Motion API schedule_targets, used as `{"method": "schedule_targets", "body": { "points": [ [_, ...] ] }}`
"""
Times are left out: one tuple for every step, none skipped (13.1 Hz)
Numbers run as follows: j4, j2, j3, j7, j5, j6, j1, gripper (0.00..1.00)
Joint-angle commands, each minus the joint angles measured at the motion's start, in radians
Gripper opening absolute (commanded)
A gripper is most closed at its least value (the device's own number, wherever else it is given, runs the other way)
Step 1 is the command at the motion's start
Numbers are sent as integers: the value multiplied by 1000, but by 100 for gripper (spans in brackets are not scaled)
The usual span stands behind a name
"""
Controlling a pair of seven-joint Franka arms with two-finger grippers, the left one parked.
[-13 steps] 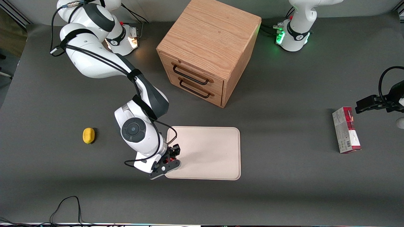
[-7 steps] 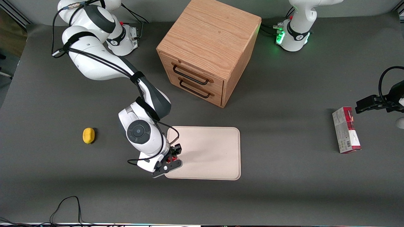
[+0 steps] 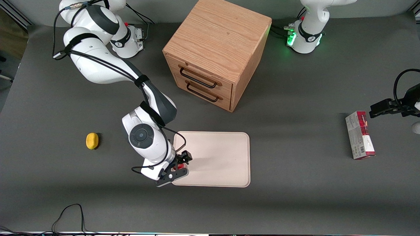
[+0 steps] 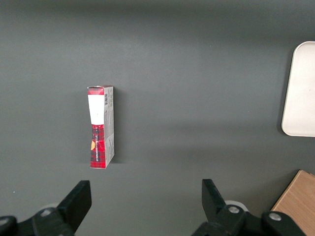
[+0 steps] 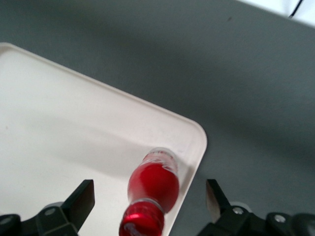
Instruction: Place coke bottle on tray
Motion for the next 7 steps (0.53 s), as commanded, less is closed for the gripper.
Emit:
{"method": "schedule_targets", "body": {
  "points": [
    [-34, -154, -23, 28, 113, -168, -34, 100],
    [-44, -218, -84, 17, 194, -231, -38, 100],
    [-80, -294, -165, 11, 302, -272, -42, 100],
    [-160, -391, -257, 0, 404, -283, -42, 100],
    [-281, -497, -334, -27, 471, -271, -42, 100],
    [-401, -598, -388, -61, 507, -262, -41, 100],
    [-513, -701, -440, -84, 514, -260, -41, 100]
  ]
}}
